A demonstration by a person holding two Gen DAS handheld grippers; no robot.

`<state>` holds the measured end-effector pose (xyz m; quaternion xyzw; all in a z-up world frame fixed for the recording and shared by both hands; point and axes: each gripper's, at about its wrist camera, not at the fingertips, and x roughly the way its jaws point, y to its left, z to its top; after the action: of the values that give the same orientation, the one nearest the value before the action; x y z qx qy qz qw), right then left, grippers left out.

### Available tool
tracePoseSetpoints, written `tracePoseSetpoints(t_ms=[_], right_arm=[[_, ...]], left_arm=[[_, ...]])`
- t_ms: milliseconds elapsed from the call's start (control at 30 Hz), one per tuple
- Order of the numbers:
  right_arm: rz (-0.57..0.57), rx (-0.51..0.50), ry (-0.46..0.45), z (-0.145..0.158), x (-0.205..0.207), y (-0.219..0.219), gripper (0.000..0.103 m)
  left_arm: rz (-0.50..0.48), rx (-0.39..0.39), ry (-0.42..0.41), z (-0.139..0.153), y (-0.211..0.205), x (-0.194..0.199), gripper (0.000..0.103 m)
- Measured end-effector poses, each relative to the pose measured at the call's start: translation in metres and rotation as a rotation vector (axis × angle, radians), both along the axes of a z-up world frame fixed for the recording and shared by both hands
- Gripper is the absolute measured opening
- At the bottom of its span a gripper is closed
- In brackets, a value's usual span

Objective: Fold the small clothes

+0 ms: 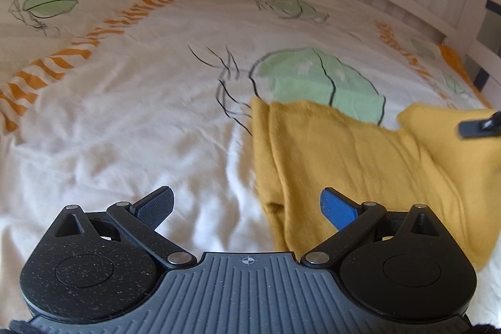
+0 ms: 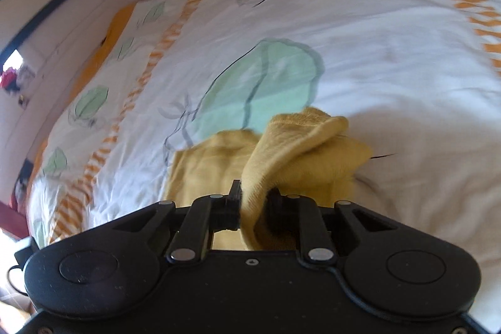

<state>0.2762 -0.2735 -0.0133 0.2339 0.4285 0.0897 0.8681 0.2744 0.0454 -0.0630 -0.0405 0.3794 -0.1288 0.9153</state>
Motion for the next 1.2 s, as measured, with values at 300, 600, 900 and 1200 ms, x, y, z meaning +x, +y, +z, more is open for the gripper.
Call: tracePoseSetpoints(t_ms=[300, 600, 900, 1200], right_arm=[[0.066, -0.039, 0.08, -0.042, 0.029, 0.089, 0.027], [0.117, 0.058, -0.045, -0.024, 0.009, 0.087, 0.045], [0.131, -0.118, -0.242, 0.008, -0.044, 0.076, 0.079], [0.12, -0.249, -0.284, -0.016, -0.068, 0.058, 0.086]], left_arm=[[0.048, -0.085, 0.025, 0.006, 0.025, 0.01, 0.101], [0.037, -0.136, 0.043, 0.001, 0.03, 0.015, 0.101], [0.037, -0.156, 0.041, 0.001, 0.033, 0.016, 0.101], [-0.021, -0.313, 0.091, 0.022, 0.033, 0.024, 0.101]])
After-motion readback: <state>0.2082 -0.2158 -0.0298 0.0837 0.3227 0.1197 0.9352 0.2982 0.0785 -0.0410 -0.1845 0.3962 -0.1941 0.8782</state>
